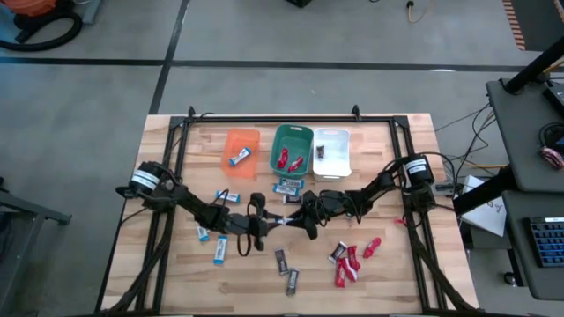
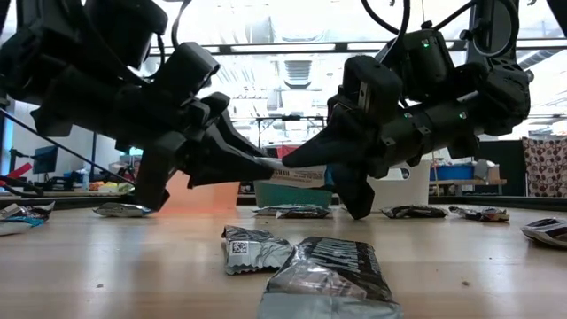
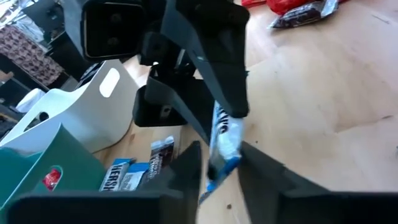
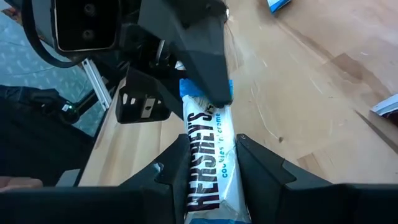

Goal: Organize candy in baskets
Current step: Put the white chocolate into the orange bin

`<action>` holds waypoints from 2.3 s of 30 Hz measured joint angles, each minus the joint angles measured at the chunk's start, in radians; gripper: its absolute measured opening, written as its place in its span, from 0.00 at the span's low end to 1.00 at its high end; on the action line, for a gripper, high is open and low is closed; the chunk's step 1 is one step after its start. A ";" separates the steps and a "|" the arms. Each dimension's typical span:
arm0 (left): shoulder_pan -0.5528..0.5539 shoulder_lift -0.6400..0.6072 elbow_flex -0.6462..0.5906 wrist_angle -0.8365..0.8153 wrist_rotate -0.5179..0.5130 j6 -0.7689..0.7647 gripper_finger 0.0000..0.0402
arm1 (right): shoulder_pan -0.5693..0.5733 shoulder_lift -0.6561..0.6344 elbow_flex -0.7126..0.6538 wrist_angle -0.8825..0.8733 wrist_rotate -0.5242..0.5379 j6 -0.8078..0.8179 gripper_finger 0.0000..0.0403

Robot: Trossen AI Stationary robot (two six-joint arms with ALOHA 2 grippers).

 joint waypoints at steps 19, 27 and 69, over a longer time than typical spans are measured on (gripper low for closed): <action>0.001 -0.178 -0.011 -0.192 -0.006 -0.042 0.03 | -0.002 -0.063 0.000 -0.028 -0.035 0.081 0.44; 0.001 -0.475 -0.015 -0.572 -0.079 -0.131 0.03 | -0.003 -0.130 0.000 -0.051 -0.058 0.068 0.44; 0.741 -0.604 0.184 -1.500 0.179 -0.232 0.06 | 0.006 -0.356 0.000 -0.363 -0.053 0.050 0.42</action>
